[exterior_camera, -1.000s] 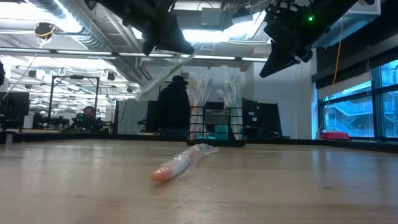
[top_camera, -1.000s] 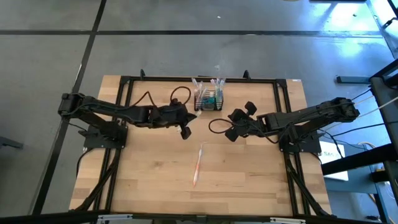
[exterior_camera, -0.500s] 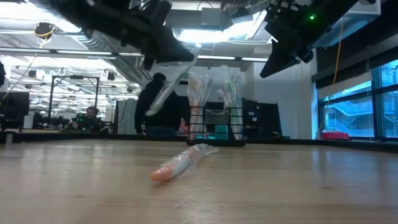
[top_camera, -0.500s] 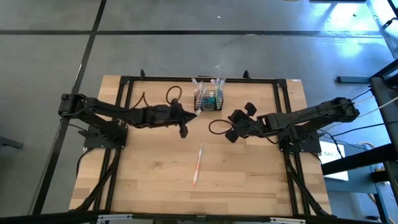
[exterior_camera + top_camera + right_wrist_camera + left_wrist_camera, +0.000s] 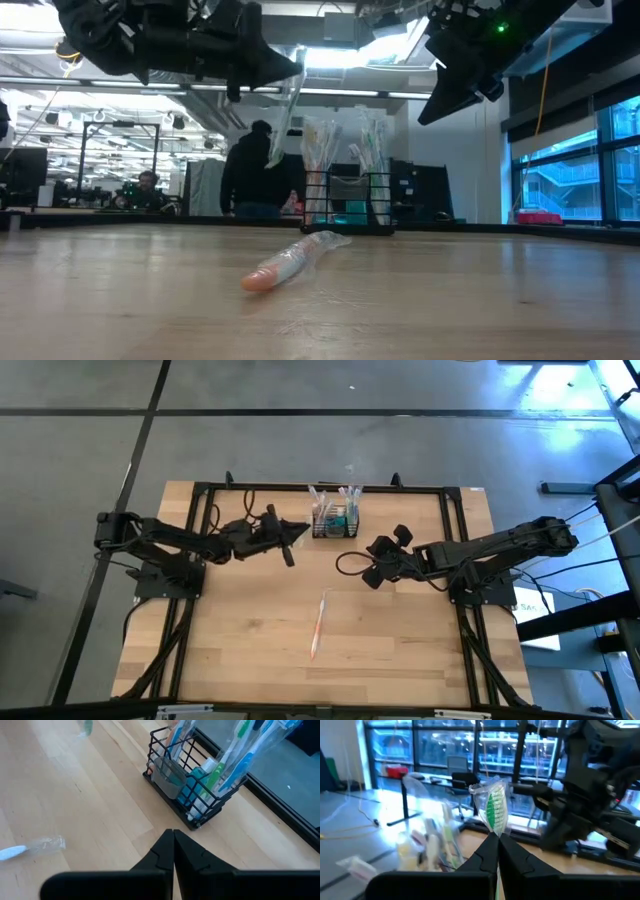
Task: Pick & Place toothbrushing station
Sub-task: Put the green toothbrush in the left section of the wire organizer
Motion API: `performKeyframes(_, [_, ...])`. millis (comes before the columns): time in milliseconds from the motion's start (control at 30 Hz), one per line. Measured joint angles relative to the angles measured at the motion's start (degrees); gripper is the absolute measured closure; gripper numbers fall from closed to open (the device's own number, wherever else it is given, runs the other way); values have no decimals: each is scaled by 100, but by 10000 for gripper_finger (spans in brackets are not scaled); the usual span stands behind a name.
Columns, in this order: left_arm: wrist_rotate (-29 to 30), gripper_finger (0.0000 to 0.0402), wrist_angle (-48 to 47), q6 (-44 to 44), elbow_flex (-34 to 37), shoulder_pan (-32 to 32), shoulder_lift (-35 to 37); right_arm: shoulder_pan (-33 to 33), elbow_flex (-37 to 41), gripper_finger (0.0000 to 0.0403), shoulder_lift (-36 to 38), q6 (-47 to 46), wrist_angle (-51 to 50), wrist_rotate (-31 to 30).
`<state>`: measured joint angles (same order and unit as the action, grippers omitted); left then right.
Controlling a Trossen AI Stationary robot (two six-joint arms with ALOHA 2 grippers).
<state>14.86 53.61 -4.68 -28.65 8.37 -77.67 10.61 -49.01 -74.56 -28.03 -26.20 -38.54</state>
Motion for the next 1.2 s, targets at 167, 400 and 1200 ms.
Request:
performKeyframes(167, [-33, 400, 490, 240, -2, 211, -35, 0, 0, 394, 0, 0, 0, 0])
performKeyframes(400, [-1168, 400, 1914, 519, -6, 654, -533, 0, 0, 394, 1, 0, 2, 0])
performKeyframes(1200, [-1882, 400, 3141, -235, -817, 1664, -2255, 0, 0, 394, -1, 0, 4, 44])
